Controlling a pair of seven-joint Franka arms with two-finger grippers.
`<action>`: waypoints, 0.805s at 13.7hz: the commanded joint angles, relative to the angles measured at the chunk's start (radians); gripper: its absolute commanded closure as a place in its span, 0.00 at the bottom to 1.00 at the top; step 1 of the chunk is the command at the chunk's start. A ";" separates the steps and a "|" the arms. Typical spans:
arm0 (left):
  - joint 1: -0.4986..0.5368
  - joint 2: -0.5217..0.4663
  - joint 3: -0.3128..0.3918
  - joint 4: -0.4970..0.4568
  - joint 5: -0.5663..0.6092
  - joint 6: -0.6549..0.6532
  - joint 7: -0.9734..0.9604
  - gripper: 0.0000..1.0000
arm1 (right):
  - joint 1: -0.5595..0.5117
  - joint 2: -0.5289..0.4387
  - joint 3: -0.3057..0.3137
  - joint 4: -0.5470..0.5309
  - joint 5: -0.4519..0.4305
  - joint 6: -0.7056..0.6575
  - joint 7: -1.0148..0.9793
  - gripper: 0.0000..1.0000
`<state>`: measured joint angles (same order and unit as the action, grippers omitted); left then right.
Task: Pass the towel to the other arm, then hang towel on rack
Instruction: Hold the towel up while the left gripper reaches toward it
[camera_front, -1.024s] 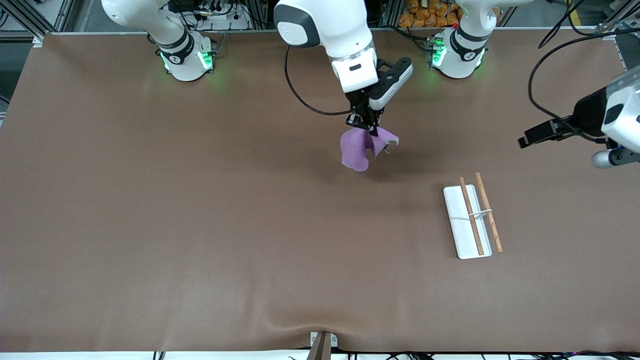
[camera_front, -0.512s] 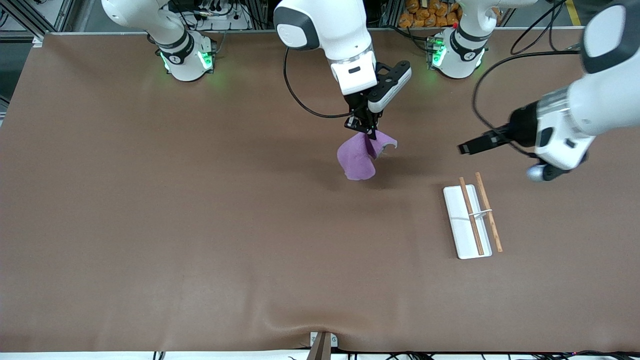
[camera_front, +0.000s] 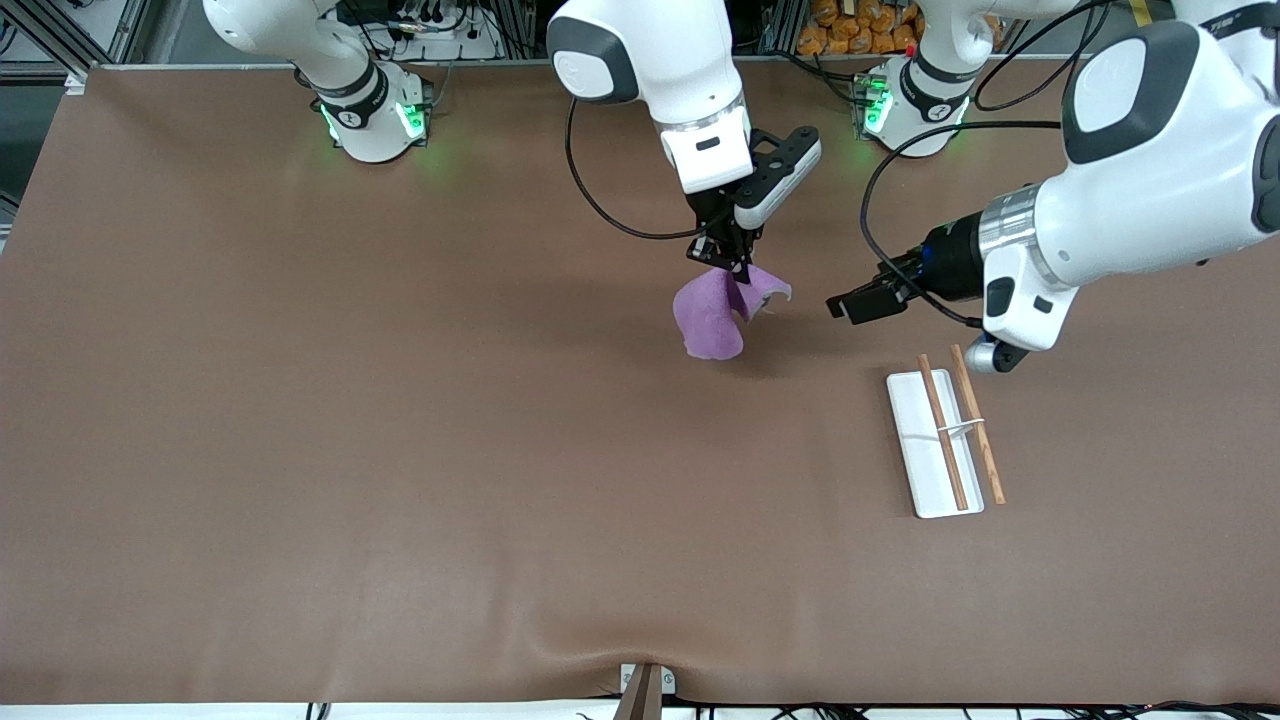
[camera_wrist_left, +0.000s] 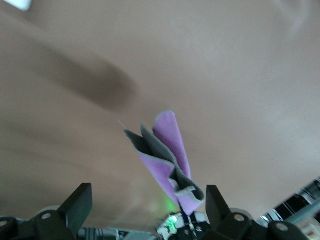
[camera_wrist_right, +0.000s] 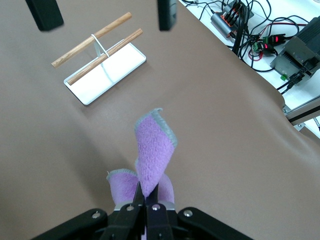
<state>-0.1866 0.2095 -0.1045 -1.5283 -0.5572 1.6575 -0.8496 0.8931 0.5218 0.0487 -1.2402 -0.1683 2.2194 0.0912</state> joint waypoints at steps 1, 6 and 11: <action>-0.028 0.028 0.005 0.016 -0.056 0.008 -0.025 0.07 | -0.005 -0.002 0.005 0.001 -0.022 0.003 0.009 1.00; -0.057 0.063 0.005 0.016 -0.110 0.048 -0.074 0.21 | -0.005 -0.002 0.005 -0.001 -0.022 0.002 0.009 1.00; -0.065 0.074 0.005 0.014 -0.156 0.067 -0.077 0.33 | -0.005 -0.002 0.005 -0.001 -0.022 0.000 0.010 1.00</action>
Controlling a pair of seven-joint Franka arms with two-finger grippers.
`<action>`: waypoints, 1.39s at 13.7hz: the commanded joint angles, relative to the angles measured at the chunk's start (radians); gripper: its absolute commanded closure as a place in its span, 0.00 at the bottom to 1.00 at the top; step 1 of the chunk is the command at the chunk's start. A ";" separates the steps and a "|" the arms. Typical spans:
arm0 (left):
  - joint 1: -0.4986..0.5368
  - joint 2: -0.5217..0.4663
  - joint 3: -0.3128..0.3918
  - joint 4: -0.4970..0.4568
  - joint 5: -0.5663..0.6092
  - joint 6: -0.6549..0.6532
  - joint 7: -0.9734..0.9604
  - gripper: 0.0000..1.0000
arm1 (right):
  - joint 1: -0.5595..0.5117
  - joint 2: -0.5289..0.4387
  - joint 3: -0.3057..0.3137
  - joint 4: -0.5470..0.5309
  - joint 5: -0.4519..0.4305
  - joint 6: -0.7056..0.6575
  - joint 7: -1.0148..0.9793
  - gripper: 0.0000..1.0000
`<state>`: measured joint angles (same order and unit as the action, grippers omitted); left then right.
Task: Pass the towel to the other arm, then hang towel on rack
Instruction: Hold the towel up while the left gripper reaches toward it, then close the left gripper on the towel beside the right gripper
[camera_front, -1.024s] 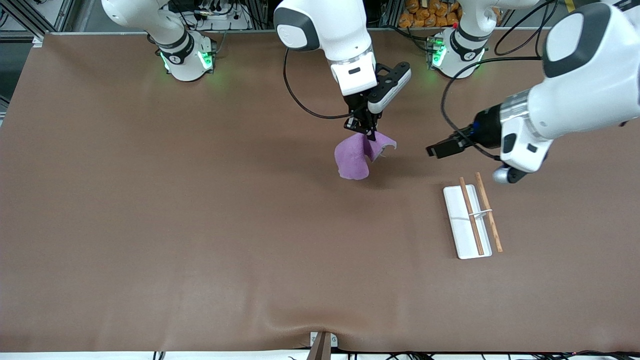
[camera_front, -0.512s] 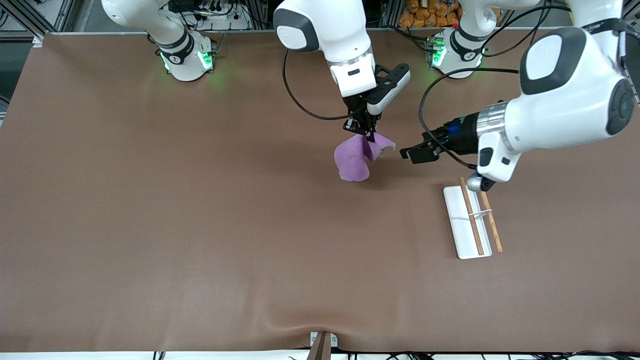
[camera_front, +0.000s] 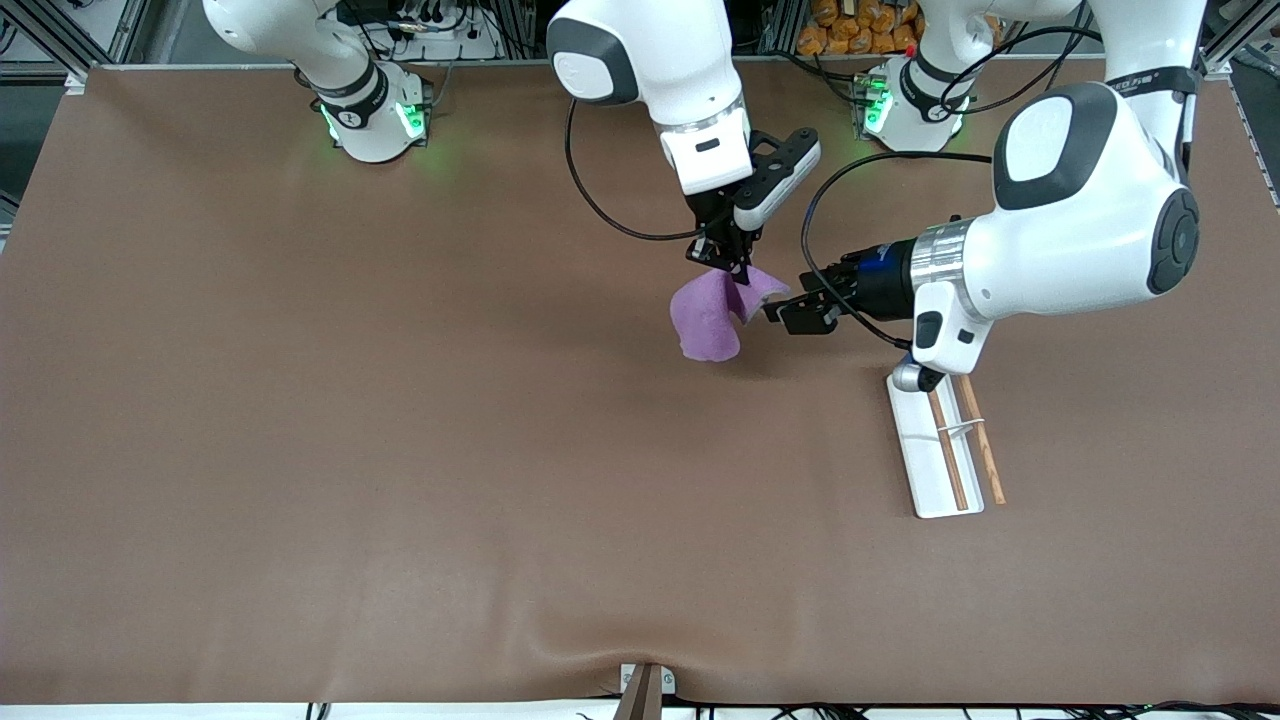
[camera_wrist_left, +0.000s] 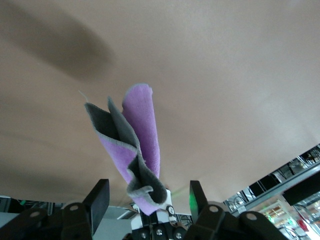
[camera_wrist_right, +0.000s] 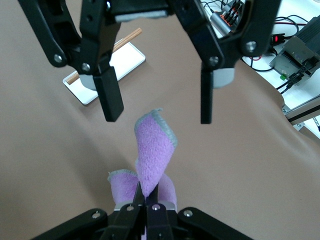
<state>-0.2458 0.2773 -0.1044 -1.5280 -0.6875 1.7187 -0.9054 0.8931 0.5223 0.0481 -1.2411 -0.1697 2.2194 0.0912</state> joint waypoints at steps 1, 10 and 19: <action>-0.006 0.006 0.005 0.012 -0.026 0.004 -0.027 0.35 | -0.005 -0.002 0.006 0.000 -0.021 0.000 0.010 1.00; -0.032 0.008 0.005 0.006 -0.024 -0.008 -0.082 0.51 | -0.003 -0.004 0.006 -0.008 -0.024 0.002 0.012 1.00; -0.020 0.003 0.005 0.012 -0.009 -0.044 -0.073 1.00 | -0.003 -0.004 0.006 -0.008 -0.024 0.002 0.012 1.00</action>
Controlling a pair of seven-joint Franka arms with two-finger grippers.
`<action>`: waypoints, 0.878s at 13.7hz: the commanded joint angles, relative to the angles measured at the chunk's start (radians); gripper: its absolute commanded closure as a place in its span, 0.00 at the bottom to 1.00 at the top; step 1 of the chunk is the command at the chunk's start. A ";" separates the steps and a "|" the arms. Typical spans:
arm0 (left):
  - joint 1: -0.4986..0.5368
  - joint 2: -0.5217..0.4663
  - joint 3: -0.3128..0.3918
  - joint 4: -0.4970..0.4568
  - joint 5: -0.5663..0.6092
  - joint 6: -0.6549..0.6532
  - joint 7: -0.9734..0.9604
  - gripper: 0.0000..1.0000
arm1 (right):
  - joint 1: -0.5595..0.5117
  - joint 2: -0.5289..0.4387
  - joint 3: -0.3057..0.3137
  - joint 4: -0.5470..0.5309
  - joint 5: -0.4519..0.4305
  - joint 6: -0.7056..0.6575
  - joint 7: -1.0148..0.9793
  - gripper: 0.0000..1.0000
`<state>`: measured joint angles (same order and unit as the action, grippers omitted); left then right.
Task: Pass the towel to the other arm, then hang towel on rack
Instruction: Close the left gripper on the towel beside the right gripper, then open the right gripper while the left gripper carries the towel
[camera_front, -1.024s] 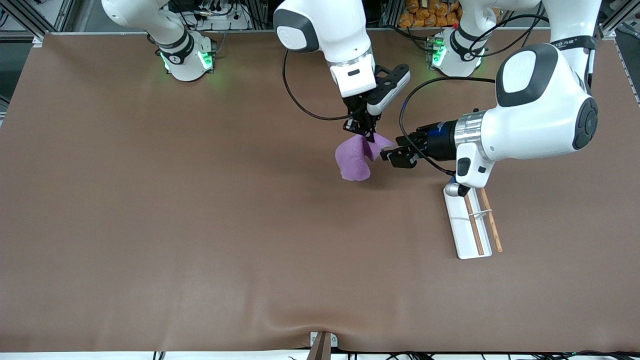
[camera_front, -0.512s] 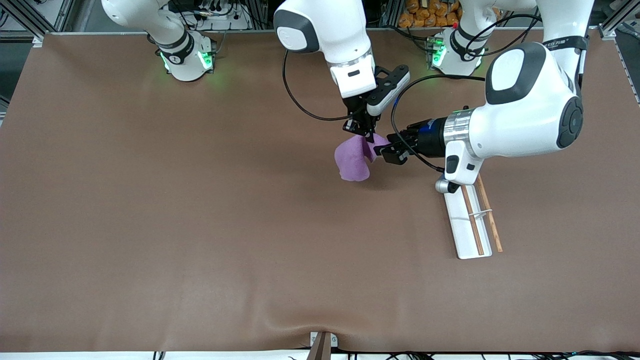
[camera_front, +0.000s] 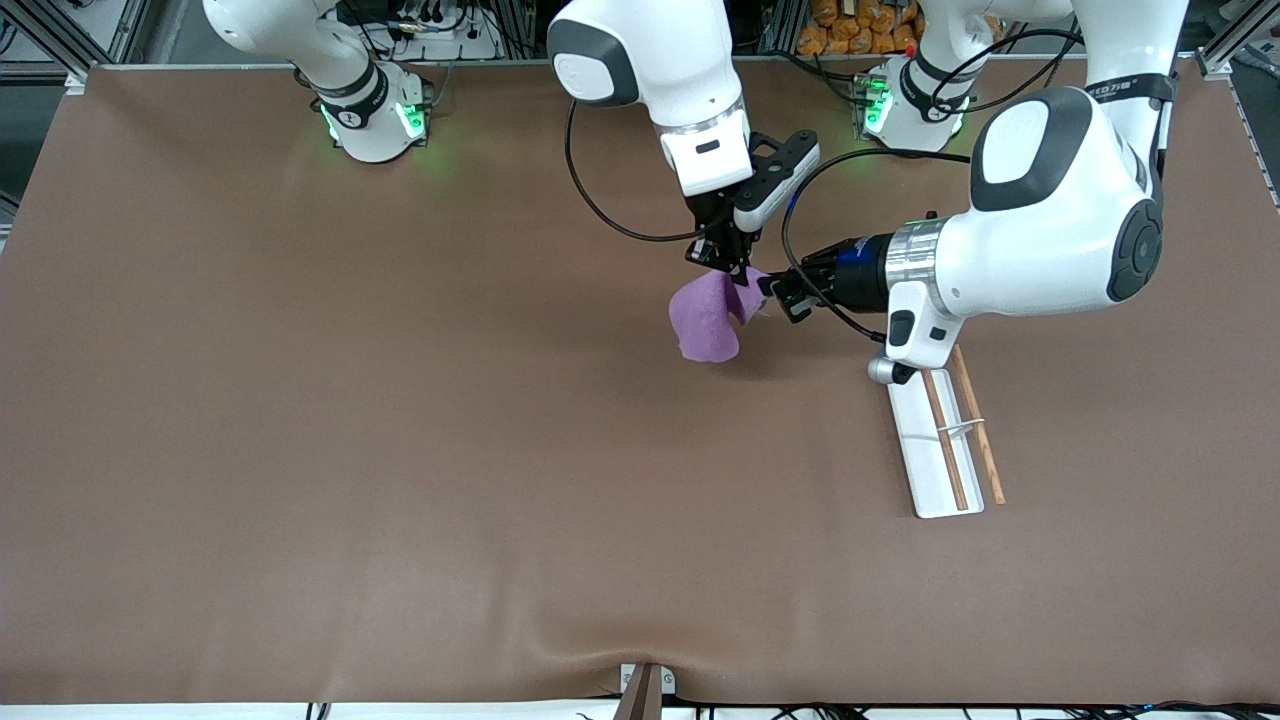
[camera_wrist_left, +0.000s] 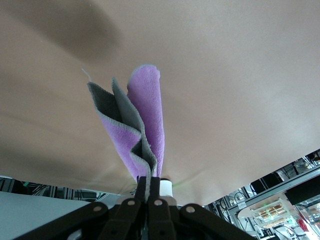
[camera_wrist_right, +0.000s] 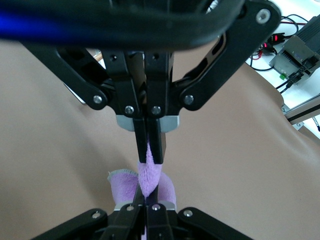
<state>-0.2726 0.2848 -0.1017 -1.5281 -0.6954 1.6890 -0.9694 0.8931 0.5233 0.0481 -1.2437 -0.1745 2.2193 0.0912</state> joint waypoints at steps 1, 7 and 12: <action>0.013 -0.007 0.002 0.016 -0.001 -0.014 -0.005 1.00 | -0.003 -0.005 0.006 -0.005 -0.020 0.002 0.012 1.00; 0.044 -0.021 0.013 0.069 0.129 -0.014 0.118 1.00 | -0.006 -0.016 0.004 -0.005 -0.020 -0.016 0.012 0.00; 0.067 -0.003 0.030 0.069 0.272 -0.012 0.483 1.00 | -0.008 -0.032 -0.033 -0.005 -0.019 -0.075 0.012 0.00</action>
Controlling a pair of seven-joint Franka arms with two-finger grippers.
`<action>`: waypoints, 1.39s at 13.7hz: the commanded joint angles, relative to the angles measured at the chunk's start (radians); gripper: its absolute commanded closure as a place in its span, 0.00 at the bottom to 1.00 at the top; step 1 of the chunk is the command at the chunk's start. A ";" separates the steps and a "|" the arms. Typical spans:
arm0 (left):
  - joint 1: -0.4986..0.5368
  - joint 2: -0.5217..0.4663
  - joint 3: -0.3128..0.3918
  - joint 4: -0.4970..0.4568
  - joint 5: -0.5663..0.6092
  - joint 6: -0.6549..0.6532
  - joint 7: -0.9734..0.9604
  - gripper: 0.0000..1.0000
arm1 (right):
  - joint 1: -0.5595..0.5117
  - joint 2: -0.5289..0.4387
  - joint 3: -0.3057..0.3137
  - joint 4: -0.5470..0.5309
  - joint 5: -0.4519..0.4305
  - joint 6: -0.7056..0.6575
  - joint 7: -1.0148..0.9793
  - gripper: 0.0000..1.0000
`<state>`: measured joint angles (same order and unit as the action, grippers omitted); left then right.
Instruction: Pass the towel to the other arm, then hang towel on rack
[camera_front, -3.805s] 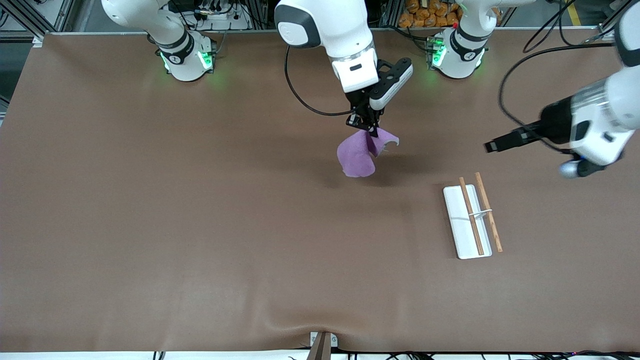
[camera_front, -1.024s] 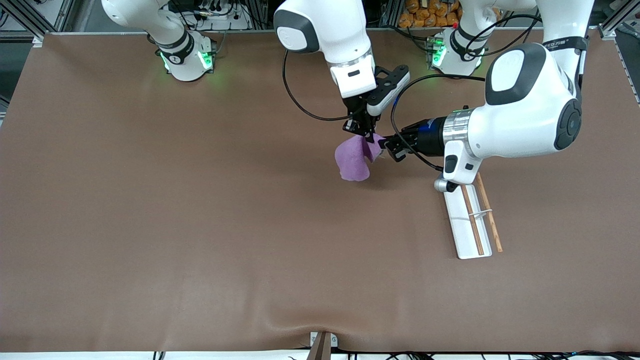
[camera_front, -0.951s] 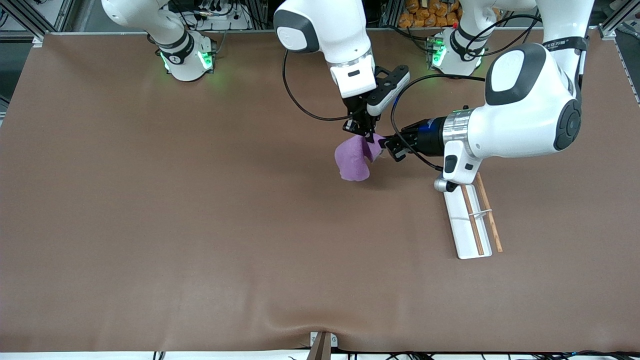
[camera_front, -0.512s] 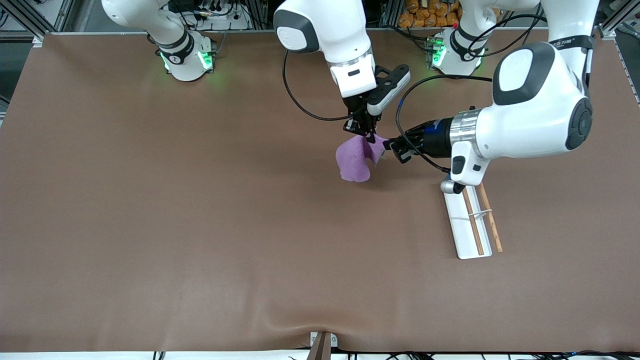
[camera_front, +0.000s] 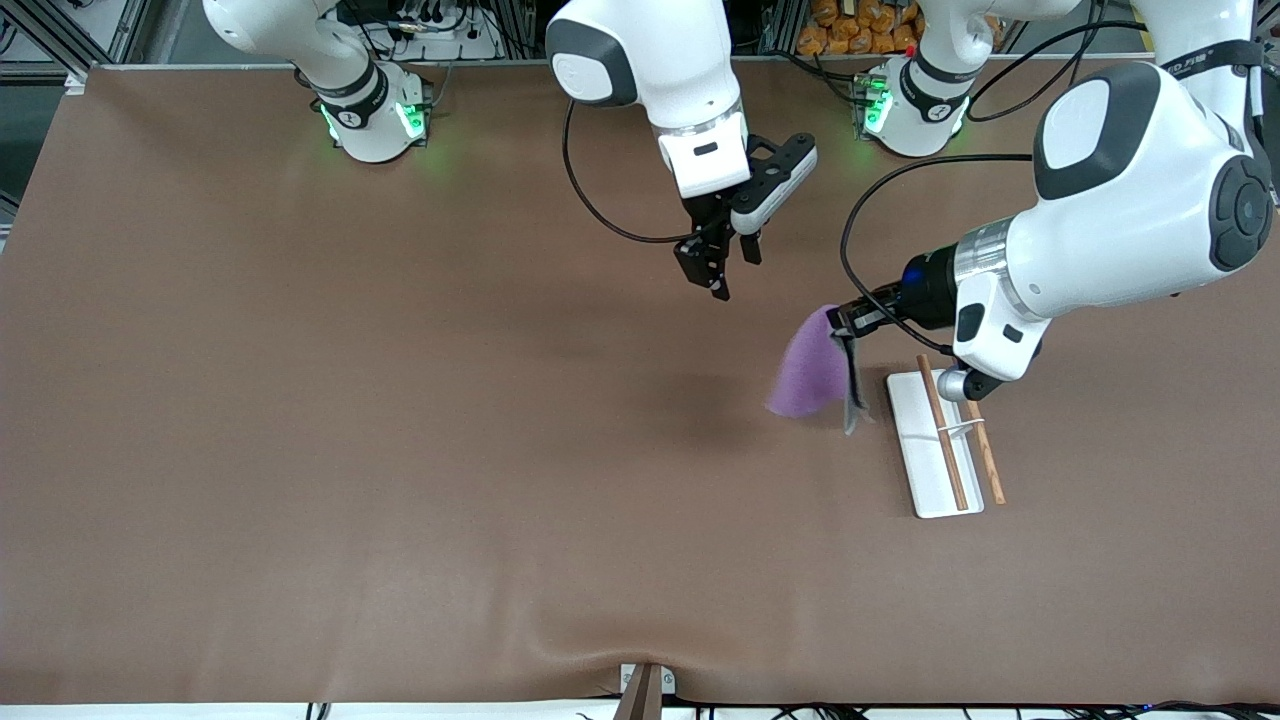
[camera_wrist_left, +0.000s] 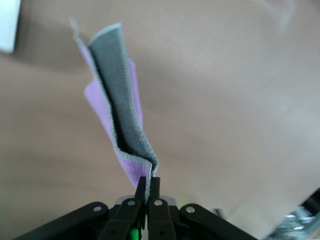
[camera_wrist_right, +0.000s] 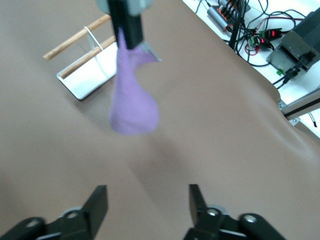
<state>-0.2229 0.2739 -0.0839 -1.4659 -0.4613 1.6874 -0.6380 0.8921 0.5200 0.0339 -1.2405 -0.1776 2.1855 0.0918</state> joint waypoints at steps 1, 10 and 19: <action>0.031 0.018 0.013 0.006 0.044 -0.009 0.252 1.00 | -0.007 -0.032 -0.035 -0.008 -0.016 -0.067 0.013 0.00; 0.079 0.143 0.027 0.007 0.323 0.087 0.653 1.00 | -0.161 -0.054 -0.298 -0.007 0.001 -0.285 0.006 0.00; 0.237 0.127 0.029 0.004 0.395 0.075 0.995 1.00 | -0.516 -0.112 -0.296 -0.008 0.171 -0.548 -0.013 0.00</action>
<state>-0.0066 0.4192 -0.0472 -1.4592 -0.0865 1.7750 0.3067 0.4221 0.4418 -0.2840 -1.2370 -0.0224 1.6913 0.0796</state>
